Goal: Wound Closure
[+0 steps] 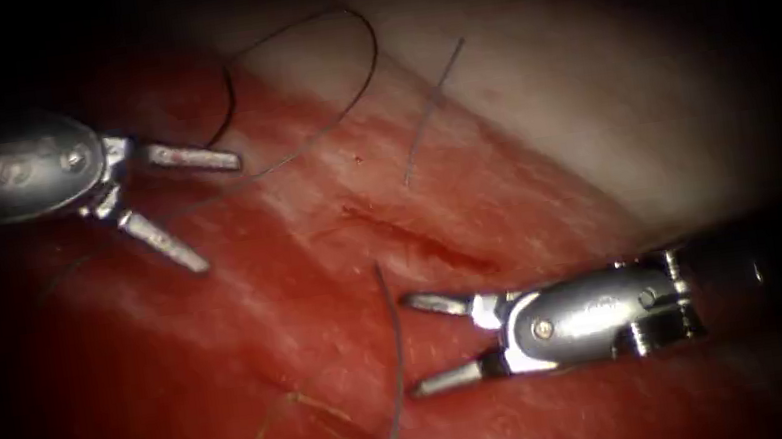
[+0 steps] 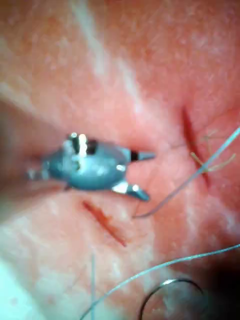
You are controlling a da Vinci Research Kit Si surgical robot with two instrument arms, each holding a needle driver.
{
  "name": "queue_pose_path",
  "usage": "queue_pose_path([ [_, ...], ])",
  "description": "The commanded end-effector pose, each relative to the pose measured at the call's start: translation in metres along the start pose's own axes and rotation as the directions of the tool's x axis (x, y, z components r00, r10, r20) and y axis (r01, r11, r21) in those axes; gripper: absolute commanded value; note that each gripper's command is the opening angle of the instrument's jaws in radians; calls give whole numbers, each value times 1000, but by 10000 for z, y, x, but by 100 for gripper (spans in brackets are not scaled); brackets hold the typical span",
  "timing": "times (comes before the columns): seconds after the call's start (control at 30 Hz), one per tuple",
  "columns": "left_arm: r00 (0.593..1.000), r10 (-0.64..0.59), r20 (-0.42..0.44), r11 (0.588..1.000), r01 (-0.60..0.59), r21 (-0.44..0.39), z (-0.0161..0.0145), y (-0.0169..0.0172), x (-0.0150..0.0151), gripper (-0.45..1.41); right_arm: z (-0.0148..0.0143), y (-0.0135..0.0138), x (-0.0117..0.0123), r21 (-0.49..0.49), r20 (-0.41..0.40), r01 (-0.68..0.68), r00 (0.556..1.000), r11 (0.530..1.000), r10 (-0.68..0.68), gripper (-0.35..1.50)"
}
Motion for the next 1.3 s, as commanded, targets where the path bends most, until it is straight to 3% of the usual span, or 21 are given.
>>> queue_pose_path([
  [0.03, 999, 38, -15, 999, -38, -18, 19, 8, -11, 26, 4, -6, -4, 3, -1, -2, 1000, 1000, 2, 146],
  [0.27, 978, 163, -132, 984, -170, -44, 76, 57, -27, 7, -15, 6, 14, 3, -16, -23, 1000, 1000, 23, 141],
  [0.53, 937, 272, -218, 959, -283, -19, 106, 78, -17, 9, -16, 6, 12, 2, -19, -22, 1000, 1000, 22, 141],
  [0.63, 924, 297, -240, 949, -313, -30, 117, 88, -9, 21, -16, 6, 11, 2, -19, -21, 1000, 1000, 21, 141],
  [1.2, 871, 330, -365, 936, -352, 6, 123, 103, 15, 27, -14, 3, 3, 1, -19, -8, 1000, 1000, 8, 141],
  [1.3, 864, 341, -370, 930, -367, 1, 130, 108, 11, 19, -13, 2, 4, 0, -19, -8, 1000, 1000, 8, 141],
])
